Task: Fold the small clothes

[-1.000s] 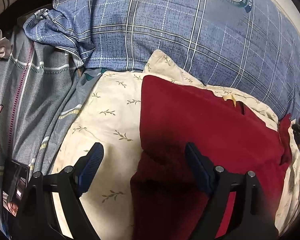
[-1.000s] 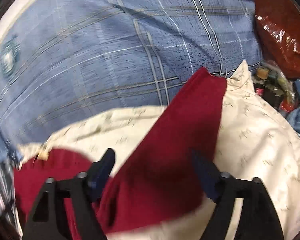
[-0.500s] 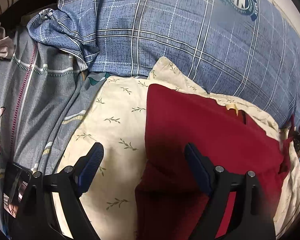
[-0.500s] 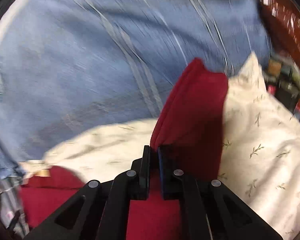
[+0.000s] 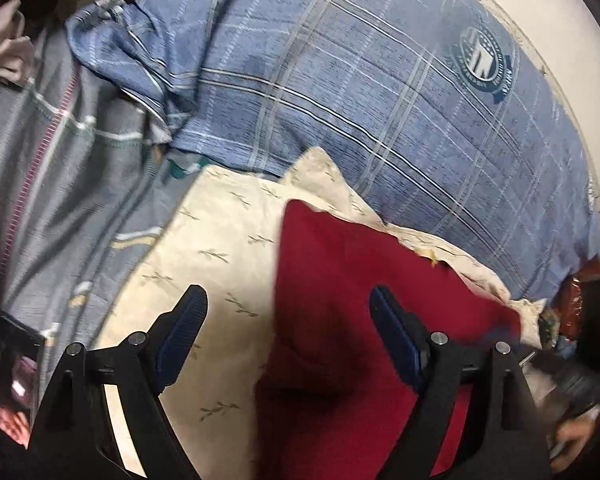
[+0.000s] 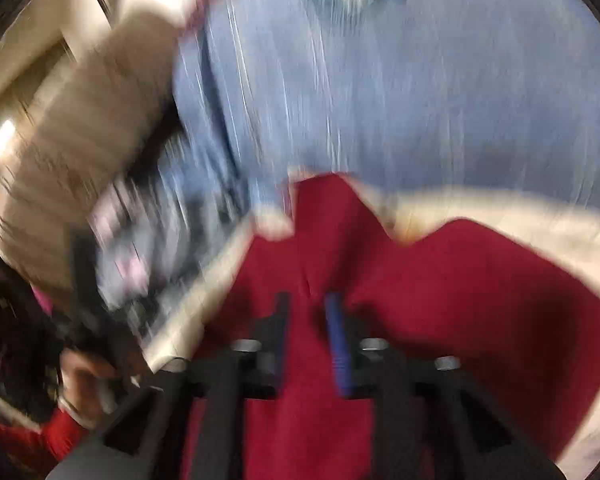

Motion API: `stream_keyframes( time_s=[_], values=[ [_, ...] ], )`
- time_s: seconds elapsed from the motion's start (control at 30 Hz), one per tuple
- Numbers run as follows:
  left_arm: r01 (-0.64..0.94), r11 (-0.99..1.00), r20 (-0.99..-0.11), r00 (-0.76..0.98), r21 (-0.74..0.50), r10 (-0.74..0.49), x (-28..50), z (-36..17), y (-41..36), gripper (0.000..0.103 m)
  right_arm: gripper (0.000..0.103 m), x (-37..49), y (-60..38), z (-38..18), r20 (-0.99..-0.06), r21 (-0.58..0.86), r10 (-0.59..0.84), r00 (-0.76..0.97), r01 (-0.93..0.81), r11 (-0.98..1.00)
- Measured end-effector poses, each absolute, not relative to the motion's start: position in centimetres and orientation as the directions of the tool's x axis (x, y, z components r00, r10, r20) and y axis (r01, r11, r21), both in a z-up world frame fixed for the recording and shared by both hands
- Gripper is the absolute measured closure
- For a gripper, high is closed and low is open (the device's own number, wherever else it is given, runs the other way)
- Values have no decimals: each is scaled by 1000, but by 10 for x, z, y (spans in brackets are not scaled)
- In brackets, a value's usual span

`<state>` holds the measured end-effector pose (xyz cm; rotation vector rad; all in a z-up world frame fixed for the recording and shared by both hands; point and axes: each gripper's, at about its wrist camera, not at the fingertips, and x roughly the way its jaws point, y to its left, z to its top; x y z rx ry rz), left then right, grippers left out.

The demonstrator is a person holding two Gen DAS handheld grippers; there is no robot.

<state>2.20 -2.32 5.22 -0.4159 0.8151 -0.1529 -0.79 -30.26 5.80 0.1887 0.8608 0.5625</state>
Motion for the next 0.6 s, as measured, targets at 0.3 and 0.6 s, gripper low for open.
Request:
stream_keyframes(
  time_s=[0.3,0.6],
  values=[
    [103,913,-648,673,-394,-356,32,66,-60,19,37,-71,-367,70,-586,376,430,687,-239,895],
    [120,907,-730,556,-403,-398,88,38,-110,24,34,-60,-420,62,-518,537,410,751,-87,839]
  ],
)
